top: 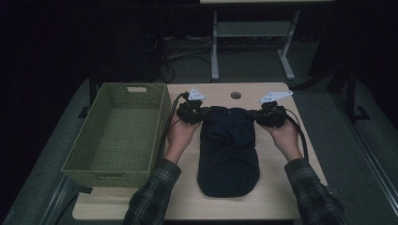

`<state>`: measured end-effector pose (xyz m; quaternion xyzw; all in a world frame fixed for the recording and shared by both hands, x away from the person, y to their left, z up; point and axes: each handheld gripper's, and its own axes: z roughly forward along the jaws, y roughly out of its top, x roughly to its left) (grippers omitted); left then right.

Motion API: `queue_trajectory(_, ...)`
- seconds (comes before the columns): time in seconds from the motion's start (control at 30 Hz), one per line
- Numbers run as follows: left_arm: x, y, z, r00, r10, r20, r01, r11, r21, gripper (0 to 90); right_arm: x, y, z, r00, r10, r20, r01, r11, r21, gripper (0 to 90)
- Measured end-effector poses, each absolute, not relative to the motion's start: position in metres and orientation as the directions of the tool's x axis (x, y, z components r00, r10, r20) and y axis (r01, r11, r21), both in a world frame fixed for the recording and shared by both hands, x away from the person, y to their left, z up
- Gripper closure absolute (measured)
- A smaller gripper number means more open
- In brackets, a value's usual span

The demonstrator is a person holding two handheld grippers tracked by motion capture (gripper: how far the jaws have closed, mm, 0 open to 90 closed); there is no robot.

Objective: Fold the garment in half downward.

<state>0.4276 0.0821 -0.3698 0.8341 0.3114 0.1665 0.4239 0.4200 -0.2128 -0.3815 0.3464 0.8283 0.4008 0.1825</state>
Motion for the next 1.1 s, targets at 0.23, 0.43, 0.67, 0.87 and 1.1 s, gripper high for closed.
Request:
queue_trajectory(0.23,0.404,0.088,-0.368,0.763,0.646,-0.025,0.384,-0.421,0.822,82.1,0.399,-0.215,-0.378,-0.710,0.704,-0.016,0.409,0.430,0.805,81.1)
queue_trajectory(0.43,0.387,0.089,-0.370,0.767,0.641,-0.030,0.394,-0.433,0.811,82.1,0.380,-0.215,-0.382,-0.726,0.687,-0.011,0.402,0.437,0.804,81.1)
queue_trajectory(0.67,0.378,0.089,-0.376,0.770,0.636,-0.049,0.405,-0.429,0.807,82.0,0.368,-0.218,-0.390,-0.735,0.678,0.010,0.408,0.430,0.805,80.9)
queue_trajectory(0.87,0.370,0.090,-0.385,0.781,0.622,-0.062,0.416,-0.442,0.795,81.9,0.360,-0.220,-0.396,-0.739,0.673,0.025,0.411,0.421,0.809,80.7)
queue_trajectory(1.1,0.360,0.091,-0.390,0.787,0.612,-0.079,0.434,-0.457,0.777,81.9,0.347,-0.219,-0.402,-0.748,0.662,0.046,0.419,0.419,0.805,80.2)
